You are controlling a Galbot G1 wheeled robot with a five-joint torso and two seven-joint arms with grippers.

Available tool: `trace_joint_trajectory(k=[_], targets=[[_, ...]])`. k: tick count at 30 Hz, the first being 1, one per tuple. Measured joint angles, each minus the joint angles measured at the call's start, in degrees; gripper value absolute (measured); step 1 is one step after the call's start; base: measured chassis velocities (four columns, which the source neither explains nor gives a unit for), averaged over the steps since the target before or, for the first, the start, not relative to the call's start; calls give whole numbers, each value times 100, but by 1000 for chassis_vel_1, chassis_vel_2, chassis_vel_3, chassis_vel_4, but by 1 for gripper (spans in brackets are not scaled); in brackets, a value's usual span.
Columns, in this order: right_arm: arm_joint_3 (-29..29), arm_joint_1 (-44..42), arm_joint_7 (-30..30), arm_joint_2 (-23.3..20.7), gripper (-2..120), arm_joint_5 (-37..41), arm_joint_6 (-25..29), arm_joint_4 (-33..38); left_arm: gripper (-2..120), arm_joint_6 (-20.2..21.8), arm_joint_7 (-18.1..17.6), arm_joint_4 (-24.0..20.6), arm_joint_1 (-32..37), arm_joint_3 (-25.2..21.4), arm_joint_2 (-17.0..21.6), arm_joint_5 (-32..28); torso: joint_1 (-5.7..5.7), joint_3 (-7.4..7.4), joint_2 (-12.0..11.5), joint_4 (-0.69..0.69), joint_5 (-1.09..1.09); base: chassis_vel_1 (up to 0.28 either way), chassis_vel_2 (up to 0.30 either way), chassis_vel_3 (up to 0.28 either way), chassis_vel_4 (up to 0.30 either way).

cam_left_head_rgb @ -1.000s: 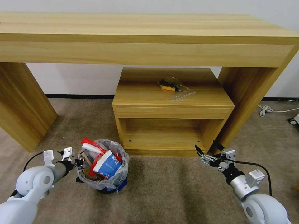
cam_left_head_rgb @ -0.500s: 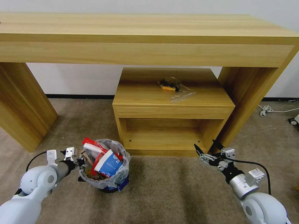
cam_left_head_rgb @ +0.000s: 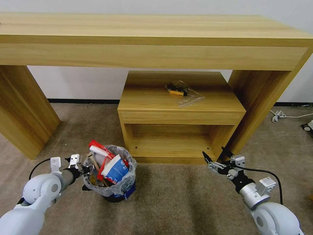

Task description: Pick up the trash bin and place the garbage on the floor into it.

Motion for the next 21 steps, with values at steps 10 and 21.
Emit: trace_joint_trajectory(k=[10,21], targets=[[-23,-26,1,22,100,9,-20,40,91,1,489,-218,41,-344,178,-264,0,0,0,0,0,0,0,0,0],[-2,-22,11,-36,100,66,-62,72,100,-15,1500,-340,326,-742,312,83,0,0,0,1,0,0,0,0,0]])
